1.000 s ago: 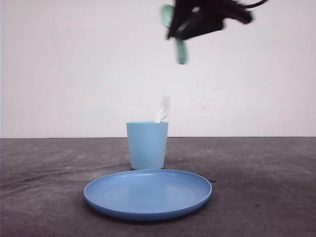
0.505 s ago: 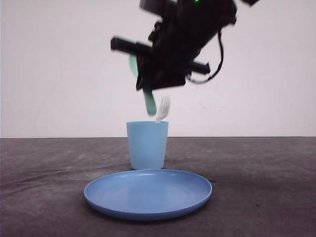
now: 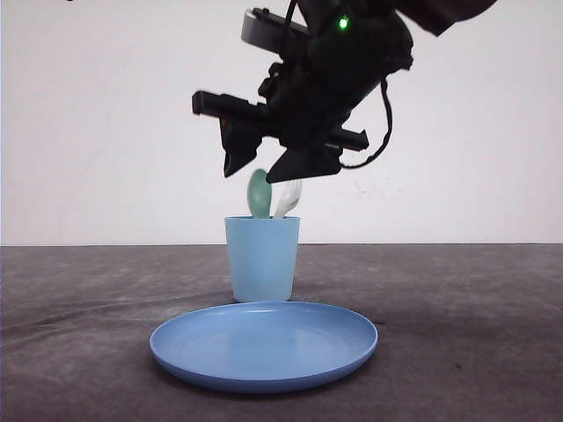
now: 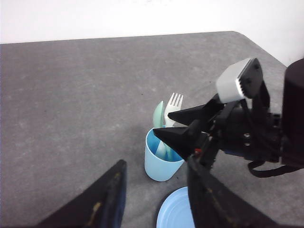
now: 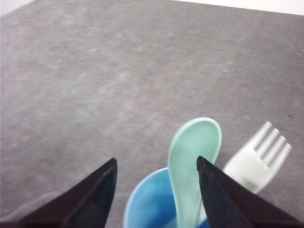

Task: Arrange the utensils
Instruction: 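Carry the spoon with the right gripper and drop it into the cup, then lower the right gripper around the blue cup and close on it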

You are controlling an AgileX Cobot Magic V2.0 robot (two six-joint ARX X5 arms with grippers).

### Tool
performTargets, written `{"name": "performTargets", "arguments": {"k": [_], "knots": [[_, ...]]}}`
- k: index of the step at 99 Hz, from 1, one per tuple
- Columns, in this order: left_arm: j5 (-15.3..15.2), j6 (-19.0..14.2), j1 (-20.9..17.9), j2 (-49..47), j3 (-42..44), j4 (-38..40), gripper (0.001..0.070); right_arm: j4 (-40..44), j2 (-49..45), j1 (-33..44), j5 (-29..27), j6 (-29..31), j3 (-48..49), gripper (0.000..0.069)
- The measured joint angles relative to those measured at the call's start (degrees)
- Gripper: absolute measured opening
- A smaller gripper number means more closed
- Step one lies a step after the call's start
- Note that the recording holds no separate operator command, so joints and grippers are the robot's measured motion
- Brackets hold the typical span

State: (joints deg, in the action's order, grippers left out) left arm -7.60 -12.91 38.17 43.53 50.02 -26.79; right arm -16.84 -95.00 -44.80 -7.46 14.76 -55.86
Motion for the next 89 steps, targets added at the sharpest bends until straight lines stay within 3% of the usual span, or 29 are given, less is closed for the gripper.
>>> {"name": "performTargets", "arguments": {"k": [18,39,45,59,71,89], "knots": [[0.0,0.0,0.0,0.0,0.0,0.0,0.0229,8.5,9.5,-1.5,0.1,0.0,0.0,0.0334],[0.0,0.0,0.0,0.0,0.0,0.0,0.0229,26.3,21.8,-3.5,0.1,0.3,0.0,0.0345],[0.0,0.0,0.0,0.0,0.0,0.0,0.0229,30.6,23.8,-3.7,0.1,0.8,0.0,0.0406],[0.0,0.0,0.0,0.0,0.0,0.0,0.0229,37.4,25.7,-3.8,0.1,3.9,0.0,0.0684],[0.0,0.0,0.0,0.0,0.0,0.0,0.0229,42.4,24.3,-3.9,0.0,6.8,0.0,0.0681],[0.0,0.0,0.0,0.0,0.0,0.0,0.0229,43.0,19.3,-4.5,0.0,10.0,0.0,0.0681]]}}
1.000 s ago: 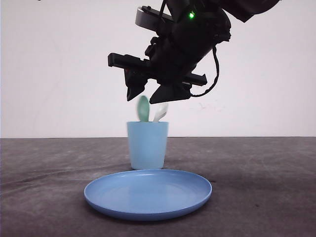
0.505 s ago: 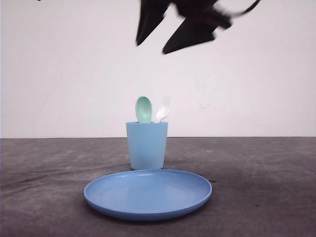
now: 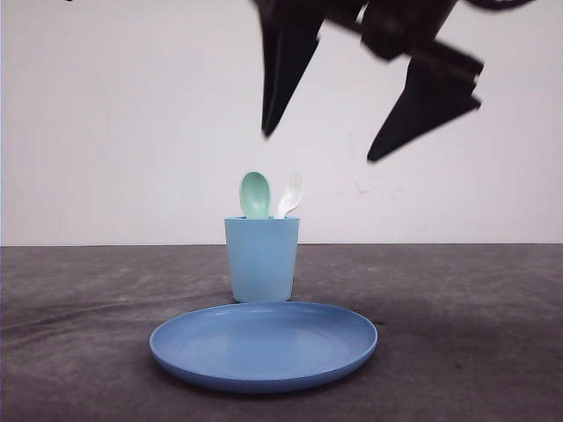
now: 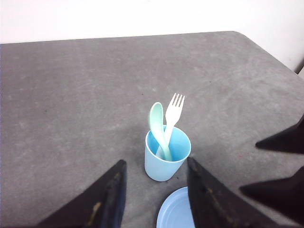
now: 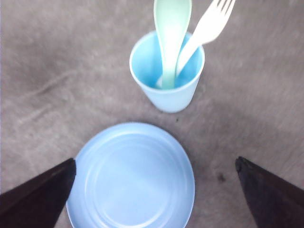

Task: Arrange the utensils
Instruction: 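Lower the right gripper around the blue cup and close on it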

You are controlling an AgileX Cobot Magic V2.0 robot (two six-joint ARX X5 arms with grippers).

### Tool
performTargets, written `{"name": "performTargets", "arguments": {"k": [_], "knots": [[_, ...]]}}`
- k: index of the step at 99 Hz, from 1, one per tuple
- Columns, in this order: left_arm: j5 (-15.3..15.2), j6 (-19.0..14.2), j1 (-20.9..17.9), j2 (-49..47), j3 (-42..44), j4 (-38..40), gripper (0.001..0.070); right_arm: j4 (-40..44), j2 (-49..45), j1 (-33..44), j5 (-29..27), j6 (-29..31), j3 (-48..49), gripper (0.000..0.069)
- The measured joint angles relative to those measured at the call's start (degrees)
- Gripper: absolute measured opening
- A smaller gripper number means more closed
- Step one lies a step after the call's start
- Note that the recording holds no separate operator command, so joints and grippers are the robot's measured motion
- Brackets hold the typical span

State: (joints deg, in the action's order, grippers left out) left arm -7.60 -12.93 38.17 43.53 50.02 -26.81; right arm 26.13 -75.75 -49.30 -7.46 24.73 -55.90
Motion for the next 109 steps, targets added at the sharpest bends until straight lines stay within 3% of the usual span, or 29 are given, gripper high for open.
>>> {"name": "performTargets", "arguments": {"k": [40,55,109], "knots": [[0.0,0.0,0.0,0.0,0.0,0.0,0.0229,-11.5,-12.8,0.5,0.1,1.4,0.0,0.0681],[0.0,0.0,0.0,0.0,0.0,0.0,0.0229,-15.2,-15.6,2.6,3.9,1.5,0.0,0.0681],[0.0,0.0,0.0,0.0,0.0,0.0,0.0229,-18.0,-23.9,5.2,4.6,-0.5,-4.4,0.0681]]}}
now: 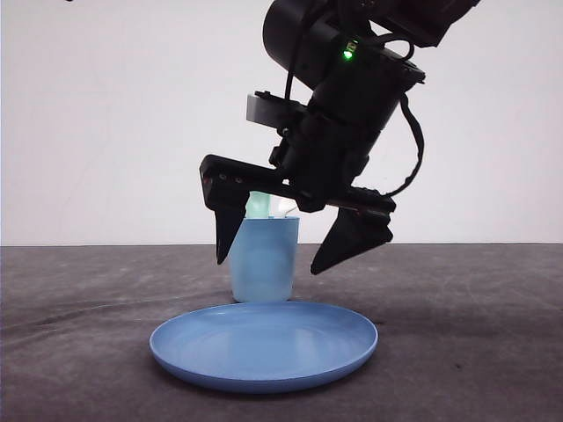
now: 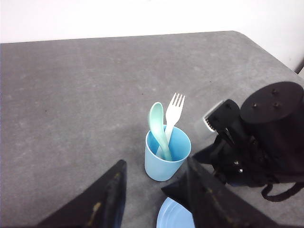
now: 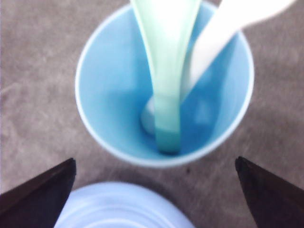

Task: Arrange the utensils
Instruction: 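Lower the right gripper around the blue cup and close on it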

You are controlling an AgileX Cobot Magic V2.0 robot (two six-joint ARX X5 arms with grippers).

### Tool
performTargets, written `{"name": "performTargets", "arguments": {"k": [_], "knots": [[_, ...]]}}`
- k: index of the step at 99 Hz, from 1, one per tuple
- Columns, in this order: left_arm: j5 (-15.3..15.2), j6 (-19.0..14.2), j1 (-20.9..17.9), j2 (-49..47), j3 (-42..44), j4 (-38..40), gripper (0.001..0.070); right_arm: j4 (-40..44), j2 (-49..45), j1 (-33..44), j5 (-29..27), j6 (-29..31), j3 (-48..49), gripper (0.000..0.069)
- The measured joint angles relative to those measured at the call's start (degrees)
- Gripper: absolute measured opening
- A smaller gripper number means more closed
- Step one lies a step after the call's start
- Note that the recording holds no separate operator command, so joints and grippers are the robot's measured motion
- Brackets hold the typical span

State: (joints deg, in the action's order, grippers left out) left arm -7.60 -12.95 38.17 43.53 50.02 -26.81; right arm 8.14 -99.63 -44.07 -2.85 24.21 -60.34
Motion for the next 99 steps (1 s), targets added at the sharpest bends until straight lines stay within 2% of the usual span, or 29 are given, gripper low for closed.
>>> {"name": "performTargets", "arguments": {"k": [63,99], "knots": [[0.0,0.0,0.0,0.0,0.0,0.1,0.0229,-0.3,-6.5,1.8,-0.4,-2.8,-7.0,0.0677],[0.0,0.0,0.0,0.0,0.0,0.1,0.0229,-0.3,-6.5,2.6,-0.3,-3.3,-7.1,0.0434]]}}
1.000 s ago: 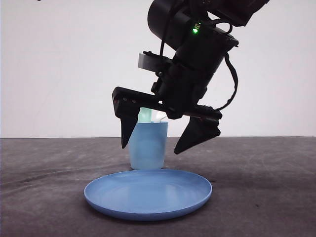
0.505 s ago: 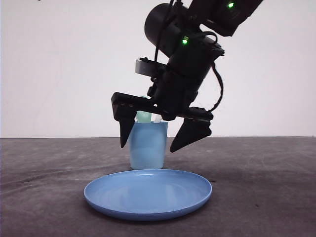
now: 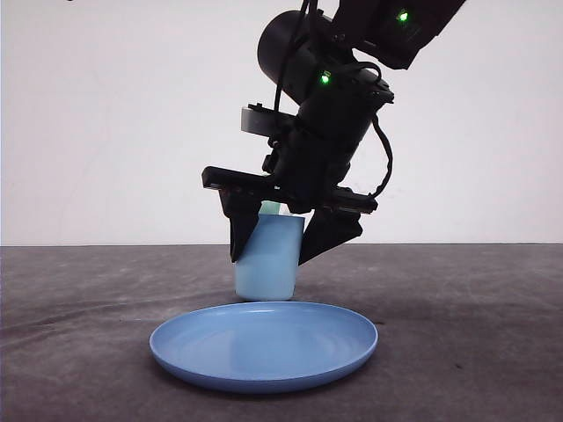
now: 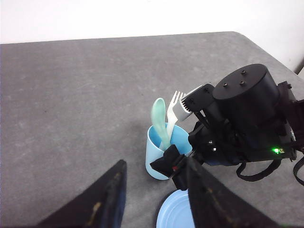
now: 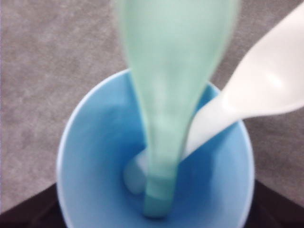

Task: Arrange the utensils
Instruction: 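Lower the right gripper around the blue cup and close on it, then lift the cup with the right gripper above the blue plate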

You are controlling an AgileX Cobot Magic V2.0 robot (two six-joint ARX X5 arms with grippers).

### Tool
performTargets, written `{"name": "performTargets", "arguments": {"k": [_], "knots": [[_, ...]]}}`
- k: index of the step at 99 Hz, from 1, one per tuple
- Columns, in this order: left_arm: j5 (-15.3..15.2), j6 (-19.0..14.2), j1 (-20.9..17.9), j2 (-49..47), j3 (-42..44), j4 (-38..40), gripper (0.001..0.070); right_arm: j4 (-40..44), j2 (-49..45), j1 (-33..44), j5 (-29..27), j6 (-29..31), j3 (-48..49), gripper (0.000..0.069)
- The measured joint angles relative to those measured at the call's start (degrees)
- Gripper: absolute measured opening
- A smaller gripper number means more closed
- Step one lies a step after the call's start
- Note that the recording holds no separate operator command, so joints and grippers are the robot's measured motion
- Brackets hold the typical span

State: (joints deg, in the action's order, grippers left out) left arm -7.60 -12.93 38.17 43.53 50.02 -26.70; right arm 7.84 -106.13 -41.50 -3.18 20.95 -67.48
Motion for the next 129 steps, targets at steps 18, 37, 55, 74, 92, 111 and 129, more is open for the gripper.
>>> {"name": "performTargets", "arguments": {"k": [18,37,55,74,92,111,129], "knots": [[0.0,0.0,0.0,0.0,0.0,0.0,0.0229,0.5,0.0,0.0,0.2,-0.1,-0.5,0.0422],[0.0,0.0,0.0,0.0,0.0,0.0,0.0229,4.3,4.4,-0.1,0.2,-1.3,-0.7,0.0422],[0.0,0.0,0.0,0.0,0.0,0.0,0.0229,9.7,15.2,-1.6,0.1,-3.9,-1.5,0.0422],[0.0,0.0,0.0,0.0,0.0,-0.1,0.0229,16.3,25.3,-5.3,-0.8,-6.5,-1.7,0.0422],[0.0,0.0,0.0,0.0,0.0,0.0,0.0229,22.0,29.5,-8.0,-3.0,-7.5,-1.7,0.0422],[0.0,0.0,0.0,0.0,0.0,0.0,0.0229,25.4,29.4,-10.3,-4.8,-7.7,-0.4,0.0422],[0.0,0.0,0.0,0.0,0.0,0.0,0.0229,20.5,29.4,-13.9,-5.9,-6.9,6.9,0.0421]]}}
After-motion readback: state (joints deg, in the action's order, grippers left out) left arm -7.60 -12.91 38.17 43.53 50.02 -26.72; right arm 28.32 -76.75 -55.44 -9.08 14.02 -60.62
